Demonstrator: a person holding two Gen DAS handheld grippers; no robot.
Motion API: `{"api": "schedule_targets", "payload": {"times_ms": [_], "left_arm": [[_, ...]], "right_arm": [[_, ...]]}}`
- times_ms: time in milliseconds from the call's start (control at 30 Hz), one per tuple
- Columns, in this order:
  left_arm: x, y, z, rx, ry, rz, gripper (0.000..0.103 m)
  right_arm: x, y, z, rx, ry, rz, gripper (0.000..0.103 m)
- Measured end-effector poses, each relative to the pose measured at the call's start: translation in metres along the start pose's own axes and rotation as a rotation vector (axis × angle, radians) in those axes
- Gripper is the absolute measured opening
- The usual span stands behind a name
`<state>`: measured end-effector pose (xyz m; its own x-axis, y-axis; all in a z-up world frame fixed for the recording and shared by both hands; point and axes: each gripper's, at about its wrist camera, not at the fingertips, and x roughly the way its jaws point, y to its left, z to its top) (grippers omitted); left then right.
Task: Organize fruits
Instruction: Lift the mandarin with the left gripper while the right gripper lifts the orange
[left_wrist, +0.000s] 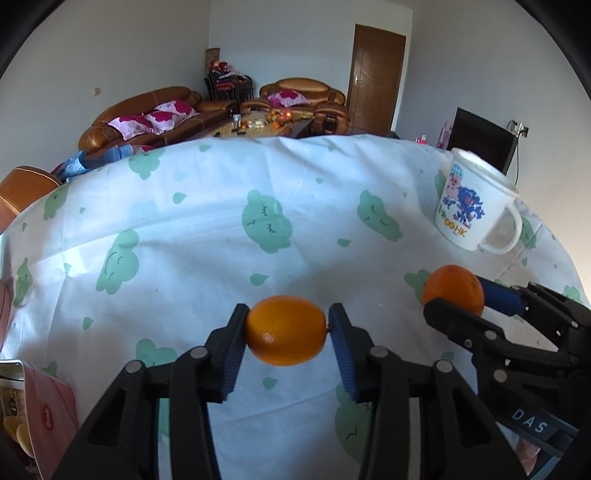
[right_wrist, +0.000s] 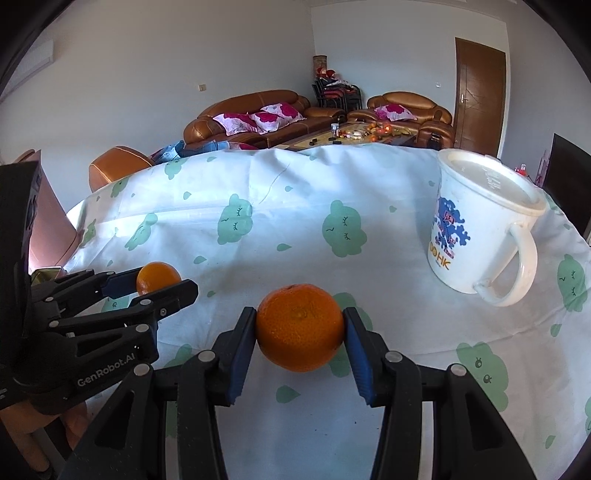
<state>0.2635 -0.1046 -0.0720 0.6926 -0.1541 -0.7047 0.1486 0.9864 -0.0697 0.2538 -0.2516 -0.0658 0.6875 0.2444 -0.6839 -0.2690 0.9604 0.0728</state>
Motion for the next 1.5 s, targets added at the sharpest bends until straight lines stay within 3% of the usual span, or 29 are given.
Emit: {"api": "schedule_targets", "payload": {"times_ms": [900, 1500], "left_arm": [[-0.035, -0.001, -0.002, 0.019, -0.190, 0.008, 0.046], [-0.051, -0.007, -0.009, 0.051, -0.270, 0.038, 0.046]], "right_arm": [[-0.028, 0.008, -0.004, -0.033, -0.151, -0.033, 0.049], [-0.047, 0.011, -0.008, -0.052, -0.241, -0.057, 0.049]]}}
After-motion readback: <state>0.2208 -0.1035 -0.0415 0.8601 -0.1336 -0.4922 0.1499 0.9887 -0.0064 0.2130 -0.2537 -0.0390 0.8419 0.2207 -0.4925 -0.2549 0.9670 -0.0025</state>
